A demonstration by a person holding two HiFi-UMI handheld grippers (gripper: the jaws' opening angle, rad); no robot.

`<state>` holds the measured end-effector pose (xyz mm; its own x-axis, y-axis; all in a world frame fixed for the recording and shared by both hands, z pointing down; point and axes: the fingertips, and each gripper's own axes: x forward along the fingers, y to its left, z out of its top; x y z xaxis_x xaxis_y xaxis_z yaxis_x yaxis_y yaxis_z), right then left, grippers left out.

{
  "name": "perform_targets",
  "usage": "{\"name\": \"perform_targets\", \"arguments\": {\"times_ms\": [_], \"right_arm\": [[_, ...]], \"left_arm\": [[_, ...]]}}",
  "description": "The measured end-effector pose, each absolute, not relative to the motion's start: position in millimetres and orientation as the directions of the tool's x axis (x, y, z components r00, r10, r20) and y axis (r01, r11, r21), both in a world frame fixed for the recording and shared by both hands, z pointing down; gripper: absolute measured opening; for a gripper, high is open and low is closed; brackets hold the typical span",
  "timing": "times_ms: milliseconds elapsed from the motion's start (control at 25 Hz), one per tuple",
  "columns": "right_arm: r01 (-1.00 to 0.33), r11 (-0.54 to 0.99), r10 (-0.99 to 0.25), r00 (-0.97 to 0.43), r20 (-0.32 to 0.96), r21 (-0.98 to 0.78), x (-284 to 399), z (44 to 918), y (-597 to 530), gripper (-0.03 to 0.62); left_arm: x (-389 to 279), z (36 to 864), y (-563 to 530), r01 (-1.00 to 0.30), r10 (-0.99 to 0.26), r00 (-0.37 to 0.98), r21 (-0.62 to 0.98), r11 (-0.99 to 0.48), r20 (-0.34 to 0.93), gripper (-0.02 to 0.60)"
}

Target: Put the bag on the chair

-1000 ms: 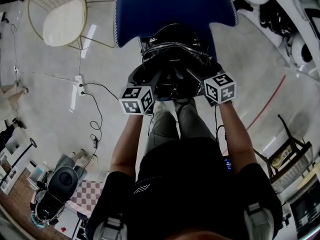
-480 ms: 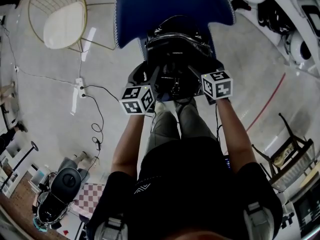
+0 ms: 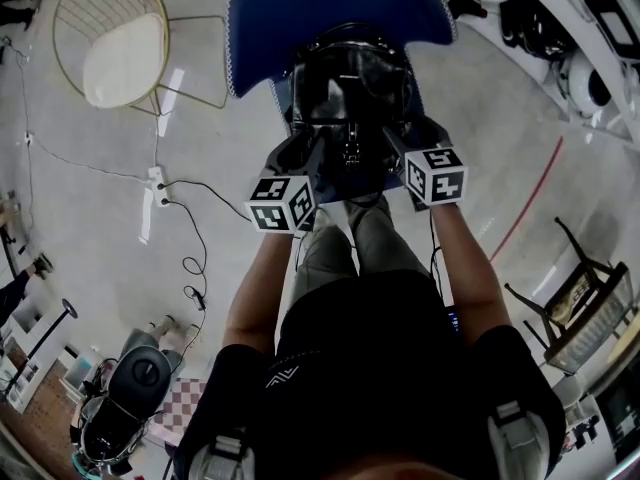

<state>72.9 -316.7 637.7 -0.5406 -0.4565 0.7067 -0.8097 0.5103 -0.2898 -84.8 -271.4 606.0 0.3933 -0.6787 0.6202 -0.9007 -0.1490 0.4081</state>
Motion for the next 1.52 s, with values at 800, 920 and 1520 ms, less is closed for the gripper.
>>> {"name": "perform_targets", "arguments": {"times_ms": [800,920,1520], "right_arm": [[-0.816,0.522,-0.563,-0.549,0.617,-0.250,40,535,-241,0.044],[-0.808,0.529,-0.566,-0.563,0.602,-0.259,30,523,-223,0.044],[-0.770,0.588,-0.557,-0.607,0.567,-0.247,-6,483,-144,0.043]], "left_arm": [[-68,530,-206,-0.816,-0.574,0.571,0.482,-0.319,0.587,0.028],[-65,511,-190,-0.792,-0.583,0.600,0.509,-0.337,0.548,0.029],[-69,472,-124,-0.765,-0.600,0.628,0.534,-0.359,0.496,0.029]]}}
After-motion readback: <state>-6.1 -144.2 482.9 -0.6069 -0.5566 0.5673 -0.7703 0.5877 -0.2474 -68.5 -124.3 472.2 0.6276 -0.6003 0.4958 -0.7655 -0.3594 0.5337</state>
